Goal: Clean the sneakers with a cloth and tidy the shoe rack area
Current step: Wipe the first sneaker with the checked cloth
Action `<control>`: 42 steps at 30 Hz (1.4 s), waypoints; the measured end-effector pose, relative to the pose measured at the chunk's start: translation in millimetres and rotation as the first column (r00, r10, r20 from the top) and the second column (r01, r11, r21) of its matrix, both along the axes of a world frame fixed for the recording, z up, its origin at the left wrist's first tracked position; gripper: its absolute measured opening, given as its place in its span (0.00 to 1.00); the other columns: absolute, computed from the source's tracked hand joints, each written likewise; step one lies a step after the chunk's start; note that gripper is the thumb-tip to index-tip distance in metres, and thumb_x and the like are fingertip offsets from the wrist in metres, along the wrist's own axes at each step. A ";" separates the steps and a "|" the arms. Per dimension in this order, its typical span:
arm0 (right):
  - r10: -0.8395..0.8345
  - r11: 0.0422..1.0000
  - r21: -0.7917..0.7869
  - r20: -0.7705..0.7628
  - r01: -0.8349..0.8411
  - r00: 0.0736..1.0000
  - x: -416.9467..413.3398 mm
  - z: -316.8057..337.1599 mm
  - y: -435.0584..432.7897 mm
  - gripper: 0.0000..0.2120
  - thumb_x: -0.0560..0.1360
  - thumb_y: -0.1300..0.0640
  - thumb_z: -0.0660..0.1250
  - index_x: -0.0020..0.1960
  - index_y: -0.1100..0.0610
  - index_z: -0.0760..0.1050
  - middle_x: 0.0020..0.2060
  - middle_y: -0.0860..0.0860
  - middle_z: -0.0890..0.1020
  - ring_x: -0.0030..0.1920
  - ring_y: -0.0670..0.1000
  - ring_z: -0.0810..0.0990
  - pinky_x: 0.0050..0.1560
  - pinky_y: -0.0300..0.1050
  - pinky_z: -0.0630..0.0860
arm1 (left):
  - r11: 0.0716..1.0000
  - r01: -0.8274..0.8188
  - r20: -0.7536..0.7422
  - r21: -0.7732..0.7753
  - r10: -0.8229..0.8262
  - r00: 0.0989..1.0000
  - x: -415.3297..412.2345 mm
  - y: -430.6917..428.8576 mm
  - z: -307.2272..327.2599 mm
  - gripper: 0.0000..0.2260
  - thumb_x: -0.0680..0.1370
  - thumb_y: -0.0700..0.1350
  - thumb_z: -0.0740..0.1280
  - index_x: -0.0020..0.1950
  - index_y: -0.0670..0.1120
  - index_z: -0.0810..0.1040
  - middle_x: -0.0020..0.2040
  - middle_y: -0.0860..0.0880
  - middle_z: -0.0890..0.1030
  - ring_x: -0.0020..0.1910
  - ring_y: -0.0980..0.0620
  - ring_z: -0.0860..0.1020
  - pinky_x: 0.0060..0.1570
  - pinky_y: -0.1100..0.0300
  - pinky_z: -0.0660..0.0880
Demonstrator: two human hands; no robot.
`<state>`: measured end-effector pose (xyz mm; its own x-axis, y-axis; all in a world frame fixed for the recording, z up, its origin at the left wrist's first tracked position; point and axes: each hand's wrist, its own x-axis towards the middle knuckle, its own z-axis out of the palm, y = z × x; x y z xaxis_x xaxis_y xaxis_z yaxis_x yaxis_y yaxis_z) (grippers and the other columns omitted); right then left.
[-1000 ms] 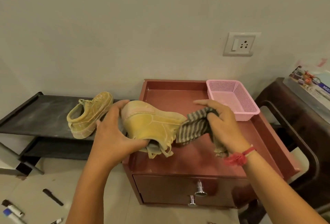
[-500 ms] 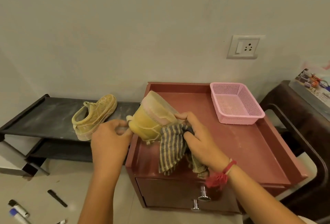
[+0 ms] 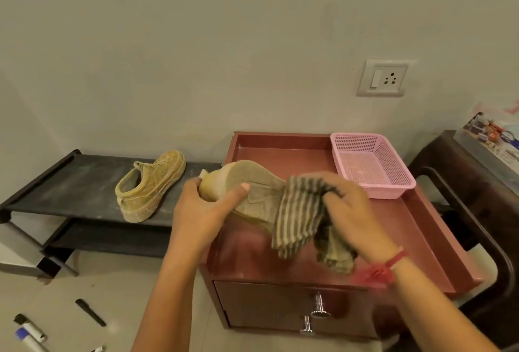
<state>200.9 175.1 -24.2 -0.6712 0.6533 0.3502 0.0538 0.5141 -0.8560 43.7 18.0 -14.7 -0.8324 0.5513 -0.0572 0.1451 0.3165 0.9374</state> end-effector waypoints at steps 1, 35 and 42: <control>-0.115 0.993 -0.022 -0.049 0.114 0.992 8.1 9.5 11.3 0.24 0.64 0.66 0.53 0.53 0.53 0.79 0.49 0.46 0.82 0.53 0.42 0.78 0.60 0.39 0.72 | 0.997 0.059 -0.057 0.040 -0.057 0.997 3.0 -0.3 2.6 0.49 0.52 0.72 0.72 0.68 0.53 0.67 0.60 0.55 0.75 0.54 0.61 0.75 0.52 0.59 0.77; 0.032 0.820 0.573 -0.040 -0.004 0.999 1.3 31.5 -52.1 0.20 0.72 0.62 0.54 0.58 0.57 0.78 0.56 0.54 0.78 0.60 0.53 0.75 0.60 0.53 0.73 | 0.964 0.186 -0.553 -0.191 -0.263 0.791 22.3 2.1 27.9 0.56 0.49 0.77 0.63 0.73 0.54 0.62 0.74 0.56 0.64 0.77 0.56 0.51 0.71 0.37 0.34; 0.032 0.797 0.603 0.001 -0.026 0.999 2.3 25.4 -64.7 0.22 0.71 0.64 0.53 0.61 0.54 0.77 0.61 0.52 0.76 0.64 0.51 0.72 0.63 0.44 0.71 | 0.961 0.186 -0.544 -0.206 -0.270 0.794 18.8 -4.8 23.8 0.58 0.47 0.79 0.62 0.73 0.55 0.61 0.74 0.57 0.63 0.76 0.59 0.48 0.72 0.40 0.33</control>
<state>203.2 110.4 1.3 -0.6814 0.2884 0.6727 0.0248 0.9277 -0.3726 62.5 13.2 9.1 -0.5919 0.7510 0.2926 0.7161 0.3234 0.6185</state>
